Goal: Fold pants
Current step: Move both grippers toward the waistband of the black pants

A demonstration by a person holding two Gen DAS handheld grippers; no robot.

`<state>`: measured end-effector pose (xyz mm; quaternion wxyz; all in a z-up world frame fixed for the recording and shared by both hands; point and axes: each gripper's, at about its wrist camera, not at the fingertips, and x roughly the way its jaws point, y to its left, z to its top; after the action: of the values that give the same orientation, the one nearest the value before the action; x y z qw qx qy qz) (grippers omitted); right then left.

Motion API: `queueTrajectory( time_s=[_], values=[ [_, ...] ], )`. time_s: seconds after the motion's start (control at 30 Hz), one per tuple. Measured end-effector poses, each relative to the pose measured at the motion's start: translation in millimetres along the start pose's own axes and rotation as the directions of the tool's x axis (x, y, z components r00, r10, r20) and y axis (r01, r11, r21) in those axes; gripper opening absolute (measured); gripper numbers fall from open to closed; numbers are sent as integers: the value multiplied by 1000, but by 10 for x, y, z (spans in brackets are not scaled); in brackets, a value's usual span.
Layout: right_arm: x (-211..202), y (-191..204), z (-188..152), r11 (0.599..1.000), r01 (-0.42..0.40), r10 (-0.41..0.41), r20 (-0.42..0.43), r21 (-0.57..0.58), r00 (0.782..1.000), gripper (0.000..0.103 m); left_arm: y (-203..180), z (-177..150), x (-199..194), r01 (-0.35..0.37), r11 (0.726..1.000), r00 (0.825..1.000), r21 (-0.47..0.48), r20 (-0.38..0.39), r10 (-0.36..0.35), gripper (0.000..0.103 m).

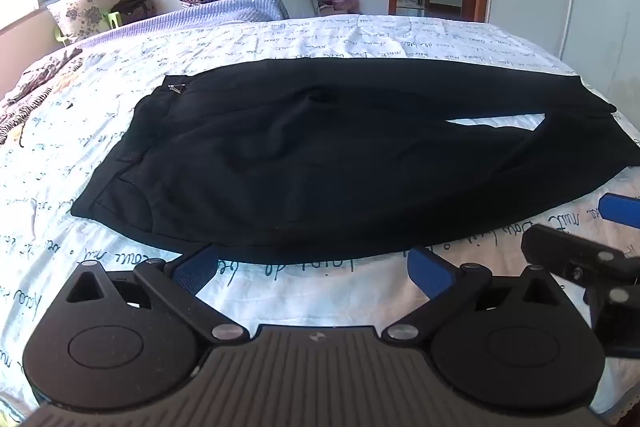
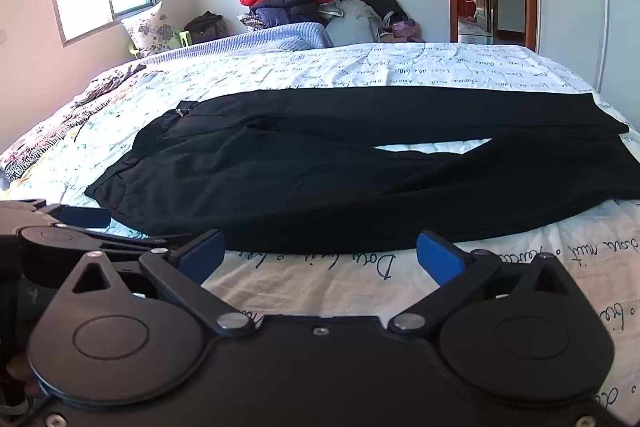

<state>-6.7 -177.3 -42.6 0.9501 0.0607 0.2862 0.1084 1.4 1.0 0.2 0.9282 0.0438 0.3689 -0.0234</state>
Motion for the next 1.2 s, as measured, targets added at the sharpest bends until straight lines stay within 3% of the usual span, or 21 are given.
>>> queueTrajectory(
  time_s=[0.13,0.63,0.77,0.9,1.2],
  values=[
    [1,-25,14,1000,7,-7,2,0,1000,103,40,12,68,30,1000,999,-6,-22,-30,101],
    [-83,-128,13,1000,9,-10,27,27,1000,103,-127,-114,107,44,997,998,63,-49,-41,102],
    [-76,-125,16,1000,8,-9,23,27,1000,103,-158,-168,229,65,994,991,88,-125,-53,102],
    [-45,-125,10,999,9,-10,9,31,1000,103,-63,-218,395,106,994,969,-1,-226,-104,103],
    [-4,-107,-25,1000,6,-6,-15,26,1000,103,-76,-281,375,109,994,975,20,-196,-103,103]
  ],
)
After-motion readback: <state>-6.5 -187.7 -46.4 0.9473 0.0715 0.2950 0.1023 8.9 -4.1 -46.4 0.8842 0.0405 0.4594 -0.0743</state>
